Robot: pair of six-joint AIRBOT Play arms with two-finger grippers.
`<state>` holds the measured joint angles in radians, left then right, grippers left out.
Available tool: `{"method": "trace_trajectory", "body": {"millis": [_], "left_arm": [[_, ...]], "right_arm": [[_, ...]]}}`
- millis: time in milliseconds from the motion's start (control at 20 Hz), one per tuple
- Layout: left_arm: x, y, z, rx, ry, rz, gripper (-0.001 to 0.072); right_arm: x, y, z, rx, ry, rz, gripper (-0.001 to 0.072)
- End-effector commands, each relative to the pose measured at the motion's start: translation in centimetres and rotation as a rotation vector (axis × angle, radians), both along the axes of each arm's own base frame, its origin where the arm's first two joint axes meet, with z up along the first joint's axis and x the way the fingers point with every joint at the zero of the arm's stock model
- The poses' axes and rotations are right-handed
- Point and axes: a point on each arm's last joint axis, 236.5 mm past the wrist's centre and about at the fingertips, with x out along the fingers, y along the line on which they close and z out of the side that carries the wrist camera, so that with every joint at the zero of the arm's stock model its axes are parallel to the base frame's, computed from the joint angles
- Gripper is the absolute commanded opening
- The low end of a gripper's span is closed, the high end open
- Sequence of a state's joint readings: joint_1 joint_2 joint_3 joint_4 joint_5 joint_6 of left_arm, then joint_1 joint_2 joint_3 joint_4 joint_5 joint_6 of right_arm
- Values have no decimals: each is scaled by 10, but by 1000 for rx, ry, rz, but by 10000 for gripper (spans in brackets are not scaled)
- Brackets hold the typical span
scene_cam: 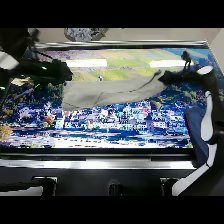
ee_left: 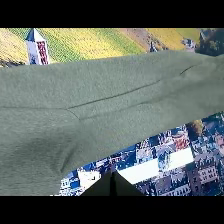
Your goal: Fold the shirts.
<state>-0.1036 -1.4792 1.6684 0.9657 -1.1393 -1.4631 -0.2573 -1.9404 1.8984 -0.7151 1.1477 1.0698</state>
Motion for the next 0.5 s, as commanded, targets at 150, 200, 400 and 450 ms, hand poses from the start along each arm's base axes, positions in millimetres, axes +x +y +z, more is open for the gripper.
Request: {"method": "trace_trajectory", "body": {"millis": [150,200,400,450], "left_arm": [[-11,-145,-89,-226,181,-77,37],[-12,-163,-96,-268,204,-72,37],[-21,-220,-125,-391,299,-52,36],[-27,-233,-132,-410,327,-59,36]], "right_arm": [[-84,27,119,-194,-106,221,44],[-97,29,133,-209,-113,239,45],[-147,37,181,-257,-139,274,45],[-156,40,191,-264,-149,282,45]]}}
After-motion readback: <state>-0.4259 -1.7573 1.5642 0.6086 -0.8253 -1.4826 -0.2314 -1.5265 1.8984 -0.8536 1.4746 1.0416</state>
